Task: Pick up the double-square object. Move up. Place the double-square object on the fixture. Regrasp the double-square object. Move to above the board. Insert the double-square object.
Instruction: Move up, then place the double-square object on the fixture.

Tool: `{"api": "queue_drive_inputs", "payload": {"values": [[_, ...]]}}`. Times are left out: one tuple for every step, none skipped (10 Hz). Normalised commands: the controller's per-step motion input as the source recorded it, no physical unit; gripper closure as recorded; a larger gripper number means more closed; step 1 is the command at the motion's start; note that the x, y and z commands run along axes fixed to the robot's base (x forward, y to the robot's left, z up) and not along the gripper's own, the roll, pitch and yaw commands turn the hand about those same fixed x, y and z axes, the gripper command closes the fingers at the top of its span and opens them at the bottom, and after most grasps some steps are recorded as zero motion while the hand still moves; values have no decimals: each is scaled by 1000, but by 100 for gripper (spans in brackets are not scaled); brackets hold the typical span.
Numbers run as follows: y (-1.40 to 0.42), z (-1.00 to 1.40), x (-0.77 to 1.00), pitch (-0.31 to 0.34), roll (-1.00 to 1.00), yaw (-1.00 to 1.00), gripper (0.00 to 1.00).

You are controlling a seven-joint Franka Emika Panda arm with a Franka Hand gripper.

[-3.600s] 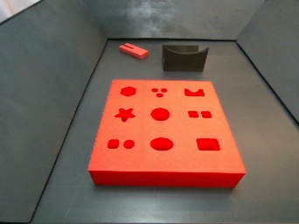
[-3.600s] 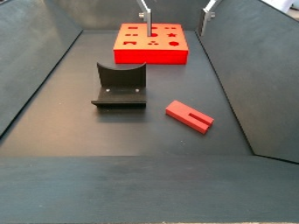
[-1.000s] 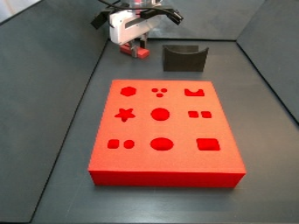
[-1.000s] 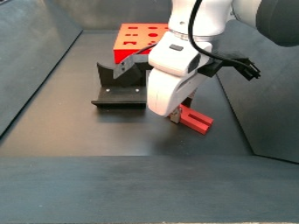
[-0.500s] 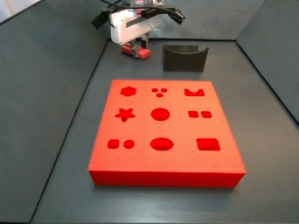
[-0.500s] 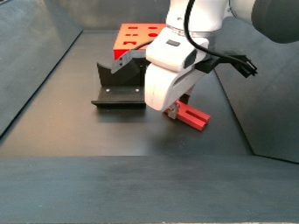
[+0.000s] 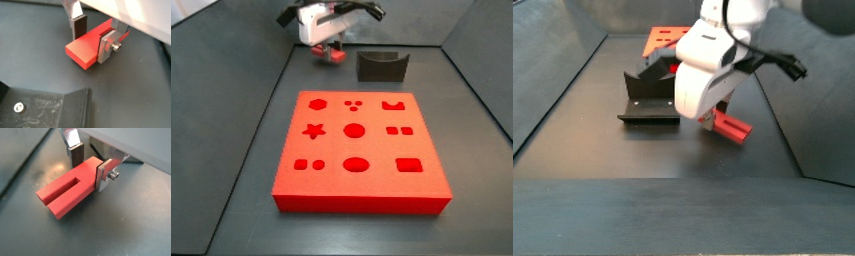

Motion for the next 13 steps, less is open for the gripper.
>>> {"api": "queue_drive_inputs", "payload": {"values": [[27, 520, -64, 21, 5, 15, 100], [11, 314, -35, 29, 2, 2, 100], [0, 1000, 0, 0, 0, 0, 100], [0, 1000, 13, -8, 4, -4, 100], [-3, 1000, -3, 24, -2, -6, 100], [-2, 1000, -4, 30, -1, -7, 100], [-1, 1000, -9, 36, 1, -9, 100], [-1, 1000, -12, 37, 2, -10, 100], [0, 1000, -16, 38, 6, -10, 100], [2, 999, -20, 44, 7, -10, 100], [5, 767, -14, 49, 9, -11, 100], [7, 649, -10, 54, 9, -11, 100], [12, 357, 3, 69, 9, -11, 100]]}}
